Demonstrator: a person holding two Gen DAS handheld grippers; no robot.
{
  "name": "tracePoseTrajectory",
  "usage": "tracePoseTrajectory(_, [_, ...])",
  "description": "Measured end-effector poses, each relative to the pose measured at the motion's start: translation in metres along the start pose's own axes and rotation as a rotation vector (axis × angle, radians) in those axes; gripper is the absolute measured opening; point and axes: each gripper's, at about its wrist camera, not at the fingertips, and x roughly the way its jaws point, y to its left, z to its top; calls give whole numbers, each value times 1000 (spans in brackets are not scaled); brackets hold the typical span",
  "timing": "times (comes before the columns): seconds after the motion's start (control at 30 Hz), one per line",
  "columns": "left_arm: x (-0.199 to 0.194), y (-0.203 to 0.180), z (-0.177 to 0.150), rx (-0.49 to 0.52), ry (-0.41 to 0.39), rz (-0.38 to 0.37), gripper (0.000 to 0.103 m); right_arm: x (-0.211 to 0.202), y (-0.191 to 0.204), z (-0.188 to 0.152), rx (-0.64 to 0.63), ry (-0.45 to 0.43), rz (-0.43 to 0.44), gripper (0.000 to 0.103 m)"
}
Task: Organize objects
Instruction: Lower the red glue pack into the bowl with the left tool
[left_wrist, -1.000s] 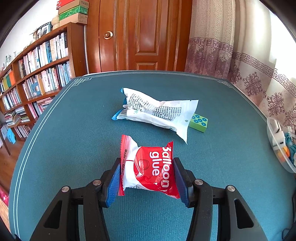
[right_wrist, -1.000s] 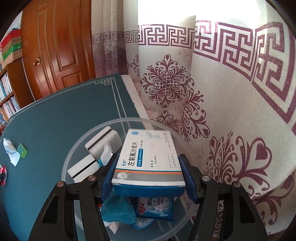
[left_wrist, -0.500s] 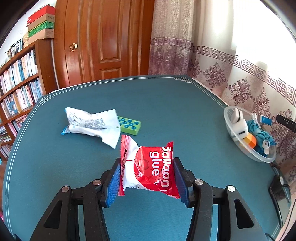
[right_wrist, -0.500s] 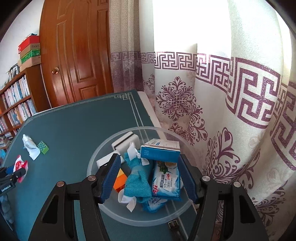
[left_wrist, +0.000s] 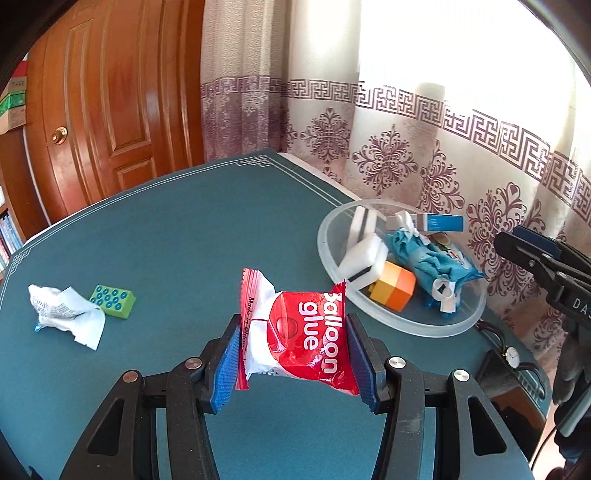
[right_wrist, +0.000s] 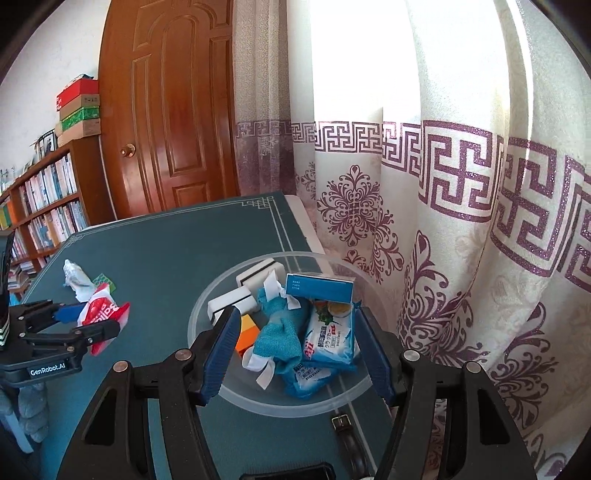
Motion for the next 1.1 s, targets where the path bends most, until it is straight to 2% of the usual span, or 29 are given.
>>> tracePoseTrajectory(0.3, [24, -46, 15, 81, 19, -67, 56, -5, -6, -7, 19, -23, 6, 65])
tracePoseTrajectory(0.5, [34, -62, 26, 99, 3, -123, 56, -10, -8, -9, 38, -52, 5, 65])
tracePoseTrajectory(0.7, [54, -70, 27, 106, 33, -152, 56, -9, -10, -9, 47, -49, 10, 65])
tracePoseTrajectory(0.83, [67, -67, 25, 92, 57, -149, 56, -6, -11, -11, 52, -40, 14, 65])
tracePoseTrajectory(1.1, [77, -61, 29, 106, 33, -112, 57, 0, -8, -14, 53, -28, 20, 65])
